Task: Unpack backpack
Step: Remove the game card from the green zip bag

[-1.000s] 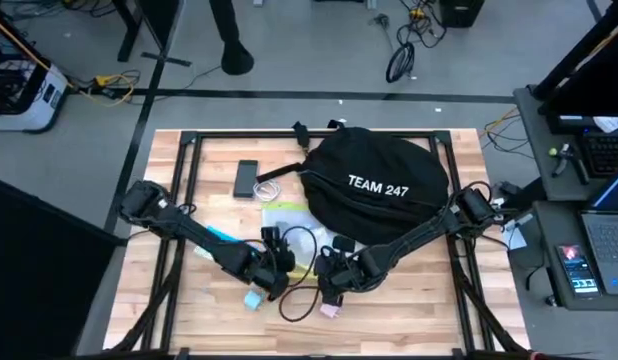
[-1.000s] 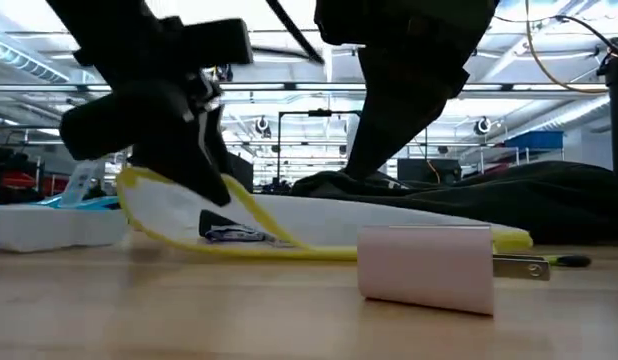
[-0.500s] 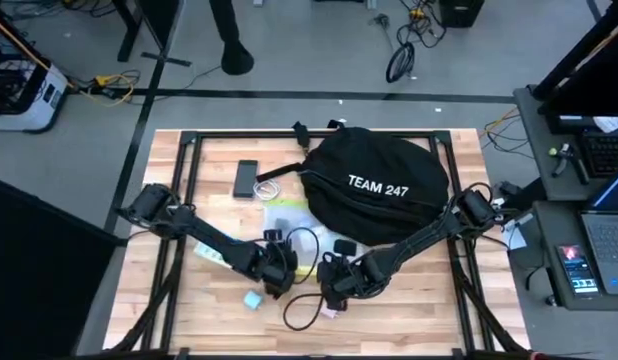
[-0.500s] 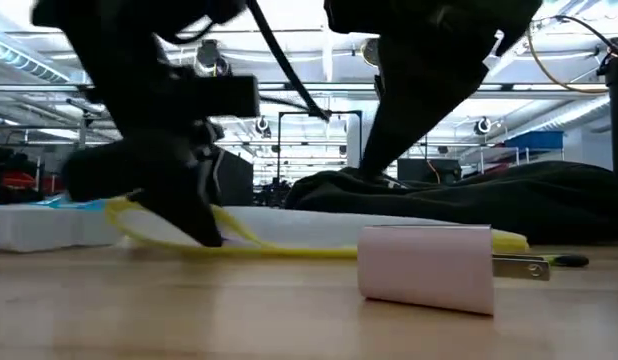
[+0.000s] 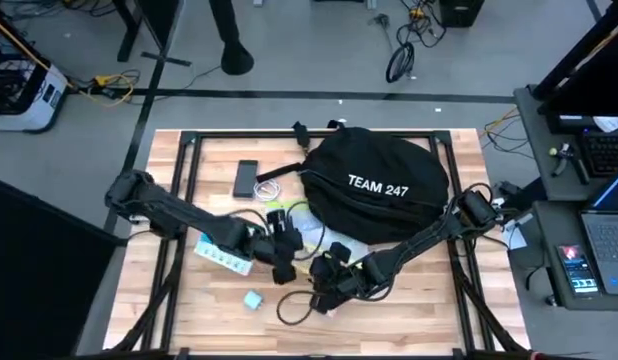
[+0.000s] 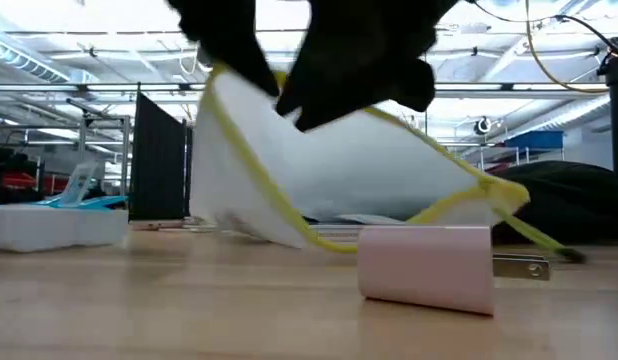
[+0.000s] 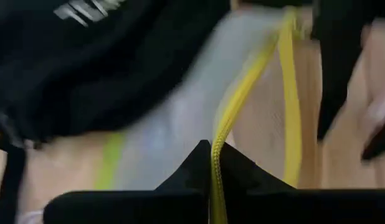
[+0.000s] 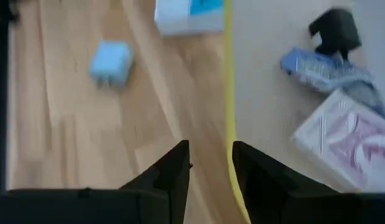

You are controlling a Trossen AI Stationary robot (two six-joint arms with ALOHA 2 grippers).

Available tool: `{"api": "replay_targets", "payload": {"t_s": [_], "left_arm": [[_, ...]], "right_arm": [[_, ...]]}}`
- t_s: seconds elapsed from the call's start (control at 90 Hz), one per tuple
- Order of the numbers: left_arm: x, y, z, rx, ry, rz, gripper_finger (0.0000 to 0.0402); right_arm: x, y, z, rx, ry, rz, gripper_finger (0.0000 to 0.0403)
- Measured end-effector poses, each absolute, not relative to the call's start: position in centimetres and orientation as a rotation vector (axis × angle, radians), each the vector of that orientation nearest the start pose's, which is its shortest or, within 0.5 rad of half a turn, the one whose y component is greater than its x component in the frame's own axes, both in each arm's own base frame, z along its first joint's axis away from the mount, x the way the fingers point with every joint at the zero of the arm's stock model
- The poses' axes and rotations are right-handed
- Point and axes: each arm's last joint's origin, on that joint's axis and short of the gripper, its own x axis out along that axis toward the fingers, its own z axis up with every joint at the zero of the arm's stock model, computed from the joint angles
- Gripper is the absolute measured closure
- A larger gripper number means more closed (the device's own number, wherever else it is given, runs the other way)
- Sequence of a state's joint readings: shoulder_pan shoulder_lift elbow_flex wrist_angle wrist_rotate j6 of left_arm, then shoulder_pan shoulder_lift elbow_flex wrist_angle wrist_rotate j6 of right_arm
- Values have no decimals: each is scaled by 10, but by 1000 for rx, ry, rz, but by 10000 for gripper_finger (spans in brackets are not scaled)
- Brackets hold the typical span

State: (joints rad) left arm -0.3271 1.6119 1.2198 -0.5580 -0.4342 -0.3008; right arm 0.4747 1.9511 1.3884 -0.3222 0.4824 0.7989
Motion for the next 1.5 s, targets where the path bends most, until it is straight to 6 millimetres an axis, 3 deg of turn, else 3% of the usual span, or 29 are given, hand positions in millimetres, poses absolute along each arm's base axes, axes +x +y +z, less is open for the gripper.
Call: {"api": "replay_targets", "payload": {"t_s": [0.167,0.411,0.533,0.633,0.856,1.044,1.2,1.5], "left_arm": [[320,-91,262,76,831,179,401],[317,-96,261,87,860,114,401],[315,-95,259,104,893,116,401],[316,-95,255,113,914,119,401],[326,-90,226,121,945,110,401],[330,-85,202,110,977,64,401],[332,-79,197,149,948,28,401],[331,-69,192,237,972,8,401]], "right_arm": [[388,161,186,454,689,-419,294],[398,109,163,481,665,-743,294],[403,88,163,454,685,-767,294],[409,77,150,455,742,-755,294],[413,84,117,471,798,-750,294],[412,96,116,399,844,-652,294],[410,109,115,303,927,-504,294],[409,116,116,203,1013,-308,294]]}}
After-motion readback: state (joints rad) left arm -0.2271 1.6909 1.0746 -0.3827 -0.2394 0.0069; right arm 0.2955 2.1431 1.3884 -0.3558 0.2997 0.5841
